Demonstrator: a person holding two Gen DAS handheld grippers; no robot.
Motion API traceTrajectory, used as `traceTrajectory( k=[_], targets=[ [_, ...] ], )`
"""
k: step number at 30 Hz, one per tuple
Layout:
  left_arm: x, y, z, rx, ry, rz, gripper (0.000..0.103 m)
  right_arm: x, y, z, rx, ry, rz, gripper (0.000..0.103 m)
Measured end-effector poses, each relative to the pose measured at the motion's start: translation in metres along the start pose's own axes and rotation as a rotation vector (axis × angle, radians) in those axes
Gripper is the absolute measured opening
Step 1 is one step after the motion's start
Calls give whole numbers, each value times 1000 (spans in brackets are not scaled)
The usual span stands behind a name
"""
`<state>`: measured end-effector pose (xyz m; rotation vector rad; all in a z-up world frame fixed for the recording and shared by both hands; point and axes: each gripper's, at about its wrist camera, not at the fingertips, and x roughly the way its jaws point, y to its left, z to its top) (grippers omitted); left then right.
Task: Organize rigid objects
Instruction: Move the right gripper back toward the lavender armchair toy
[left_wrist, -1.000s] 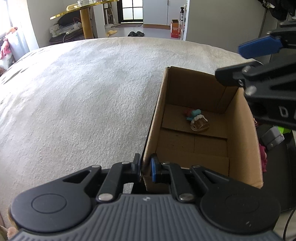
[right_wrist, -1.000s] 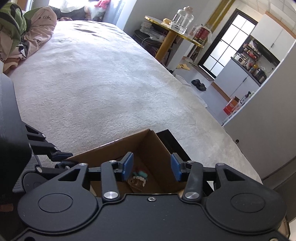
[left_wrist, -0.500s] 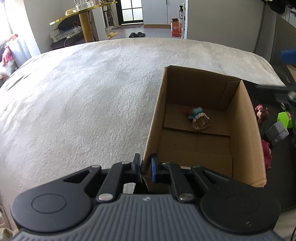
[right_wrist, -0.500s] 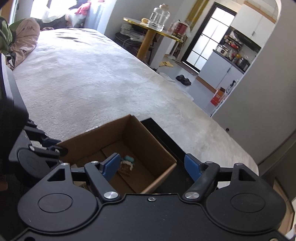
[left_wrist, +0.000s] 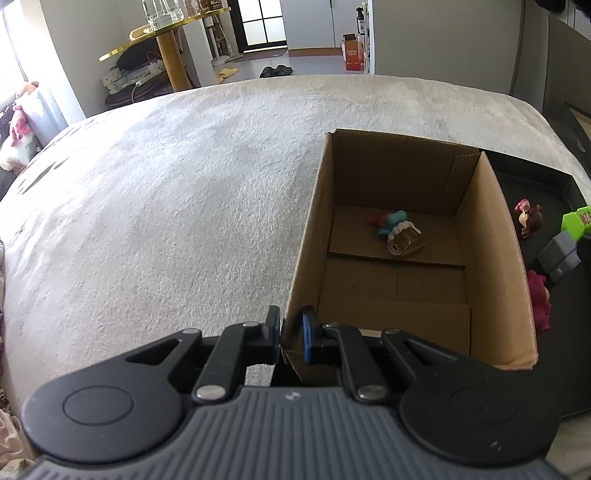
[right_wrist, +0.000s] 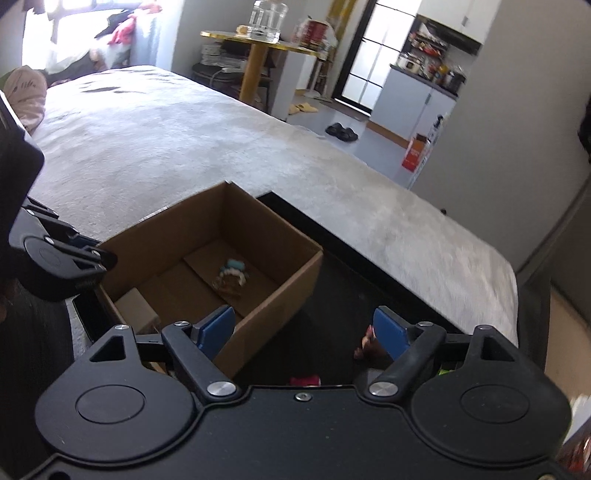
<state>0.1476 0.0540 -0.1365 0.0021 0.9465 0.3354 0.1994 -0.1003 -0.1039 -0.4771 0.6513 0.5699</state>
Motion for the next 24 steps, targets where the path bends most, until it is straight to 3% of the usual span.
traceTrajectory(
  k=[24],
  targets=[
    [1,-17,1,80,1,80,12,19,-42,-70,331,47,-14,81]
  ],
)
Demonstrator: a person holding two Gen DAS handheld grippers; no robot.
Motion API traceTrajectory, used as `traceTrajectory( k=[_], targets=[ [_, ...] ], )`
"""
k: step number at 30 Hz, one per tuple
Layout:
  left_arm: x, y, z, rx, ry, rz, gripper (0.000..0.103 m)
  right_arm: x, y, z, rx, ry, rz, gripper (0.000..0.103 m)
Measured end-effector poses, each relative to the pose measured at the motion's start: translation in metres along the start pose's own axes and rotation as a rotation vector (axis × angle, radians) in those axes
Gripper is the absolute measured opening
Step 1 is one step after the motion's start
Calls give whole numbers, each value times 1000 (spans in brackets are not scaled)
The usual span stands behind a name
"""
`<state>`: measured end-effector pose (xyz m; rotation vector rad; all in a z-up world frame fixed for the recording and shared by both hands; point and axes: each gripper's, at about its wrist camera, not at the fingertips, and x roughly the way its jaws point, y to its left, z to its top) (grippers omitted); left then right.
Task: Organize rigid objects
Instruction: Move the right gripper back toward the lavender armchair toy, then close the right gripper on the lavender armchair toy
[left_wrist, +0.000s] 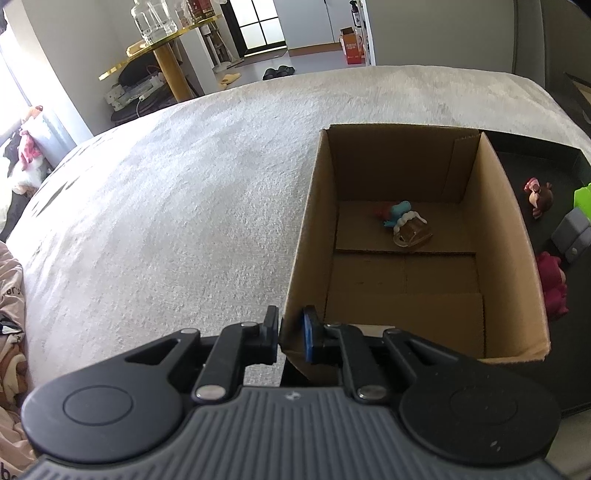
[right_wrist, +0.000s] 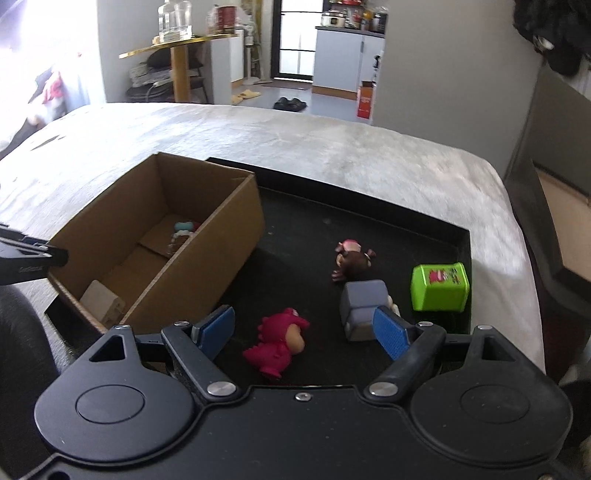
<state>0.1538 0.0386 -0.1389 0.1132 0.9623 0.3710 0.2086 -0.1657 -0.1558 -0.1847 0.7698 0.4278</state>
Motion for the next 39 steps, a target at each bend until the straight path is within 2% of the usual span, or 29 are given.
traceTrajectory(
  k=[6,12,29,32,34,35,39],
  targets=[
    [1,-5,1,17,4,25,13,12,-20,-3,74,19,-14,75],
    [2,-12,2,46,11,60,14,22,-35,-4,104,26,-23,75],
    [5,-19,3,74,15,93,15,67,-49,1,71,69,-37,75],
    [5,-19,2,77,15,93,15,73,-48,2,54,75,-50,66],
    [5,-19,2,75,15,92,15,74,-49,1,48,77,-44,50],
    [5,-19,2,73,14,90,15,74,-50,1,47,81,-48,46],
    [5,-18,3,74,15,91,15,69,-51,0,62,85,-31,43]
  ],
)
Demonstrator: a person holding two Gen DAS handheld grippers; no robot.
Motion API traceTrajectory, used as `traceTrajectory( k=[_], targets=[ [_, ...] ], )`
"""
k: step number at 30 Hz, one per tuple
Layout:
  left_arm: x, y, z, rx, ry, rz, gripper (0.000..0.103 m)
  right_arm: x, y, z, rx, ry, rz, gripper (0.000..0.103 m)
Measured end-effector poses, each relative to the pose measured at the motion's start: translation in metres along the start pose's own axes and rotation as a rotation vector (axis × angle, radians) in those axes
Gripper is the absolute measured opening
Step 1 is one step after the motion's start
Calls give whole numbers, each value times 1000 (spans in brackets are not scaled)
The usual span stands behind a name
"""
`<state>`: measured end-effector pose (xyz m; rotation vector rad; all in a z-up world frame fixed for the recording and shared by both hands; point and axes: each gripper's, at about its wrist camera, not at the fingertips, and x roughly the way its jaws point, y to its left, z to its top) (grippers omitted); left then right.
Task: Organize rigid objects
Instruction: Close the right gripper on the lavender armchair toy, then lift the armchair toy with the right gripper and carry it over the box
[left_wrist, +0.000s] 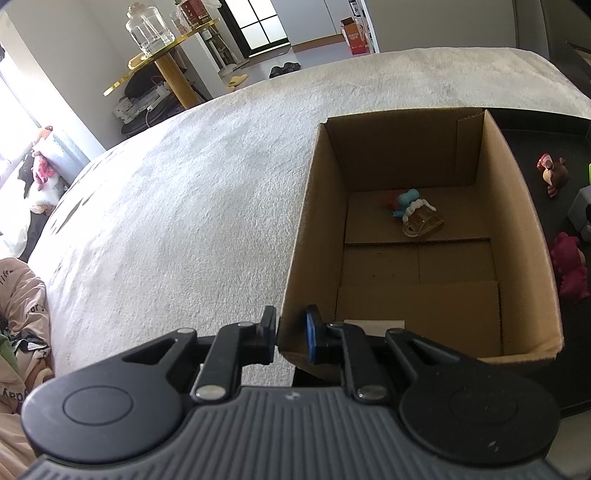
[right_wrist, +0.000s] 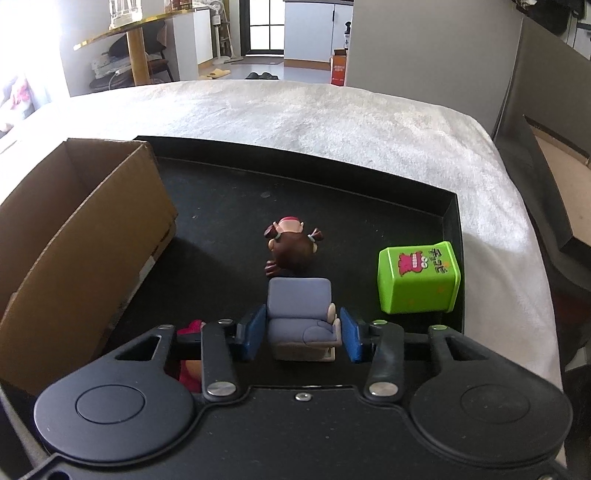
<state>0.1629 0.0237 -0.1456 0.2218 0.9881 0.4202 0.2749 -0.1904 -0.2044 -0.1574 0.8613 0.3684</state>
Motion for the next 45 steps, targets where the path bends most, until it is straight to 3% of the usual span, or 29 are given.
traceTrajectory(
  k=[19,30,45],
  targets=[
    [-1,5,0,-16,2,-20,14,-20,4,-20,32,75,-7,43],
    [-2,6,1,-20,3,-22,15,-12,6,-10,-4,71,-5,41],
    [0,13,-1,-43,2,-45,14,-44,21,7,-64,19,-41,41]
  ],
)
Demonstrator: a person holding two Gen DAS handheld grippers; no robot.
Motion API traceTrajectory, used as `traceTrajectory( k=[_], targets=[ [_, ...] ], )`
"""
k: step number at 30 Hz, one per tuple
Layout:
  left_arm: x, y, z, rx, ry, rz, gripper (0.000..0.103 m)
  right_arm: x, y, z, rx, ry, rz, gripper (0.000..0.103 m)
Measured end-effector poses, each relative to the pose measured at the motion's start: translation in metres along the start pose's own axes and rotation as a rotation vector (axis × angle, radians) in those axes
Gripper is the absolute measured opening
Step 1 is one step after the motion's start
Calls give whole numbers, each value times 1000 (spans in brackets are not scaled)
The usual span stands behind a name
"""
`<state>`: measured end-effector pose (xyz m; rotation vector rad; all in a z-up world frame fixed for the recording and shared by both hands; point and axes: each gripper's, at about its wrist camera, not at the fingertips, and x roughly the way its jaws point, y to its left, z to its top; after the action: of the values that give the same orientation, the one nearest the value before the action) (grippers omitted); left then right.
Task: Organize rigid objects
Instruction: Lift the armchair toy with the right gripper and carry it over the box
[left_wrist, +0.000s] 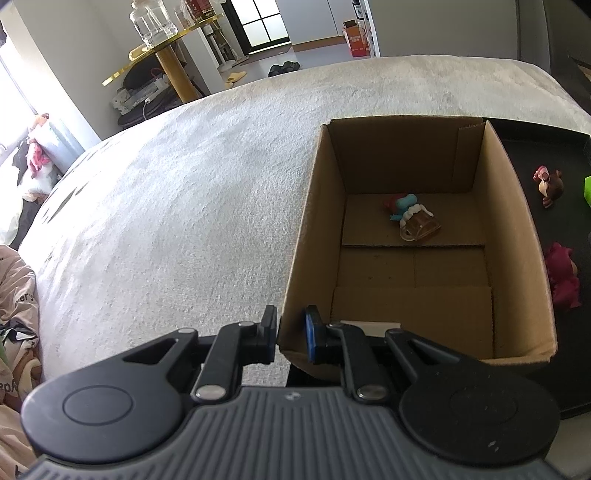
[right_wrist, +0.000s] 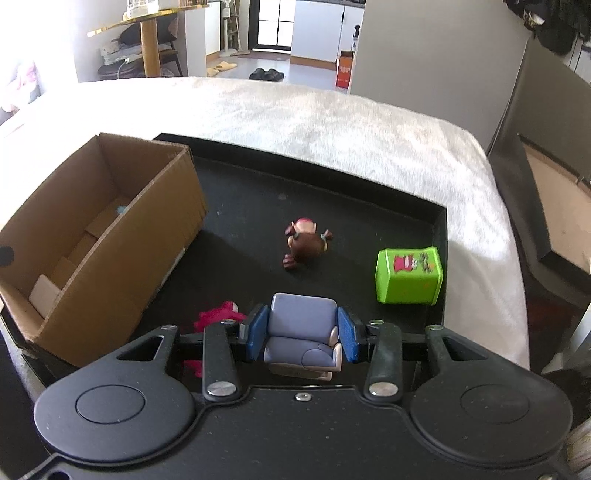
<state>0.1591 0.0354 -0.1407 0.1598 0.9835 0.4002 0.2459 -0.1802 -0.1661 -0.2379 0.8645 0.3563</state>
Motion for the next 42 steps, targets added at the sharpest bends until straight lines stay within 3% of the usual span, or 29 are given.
traceTrajectory(
  k=[26,42],
  targets=[
    [-3,11,-1,-49,-2,-47,13,-32,35,44,-78,-84,5,41],
    [-2,19,-4,-84,-7,-90,12,-38,88,74,-211,-110,44,41]
  ],
)
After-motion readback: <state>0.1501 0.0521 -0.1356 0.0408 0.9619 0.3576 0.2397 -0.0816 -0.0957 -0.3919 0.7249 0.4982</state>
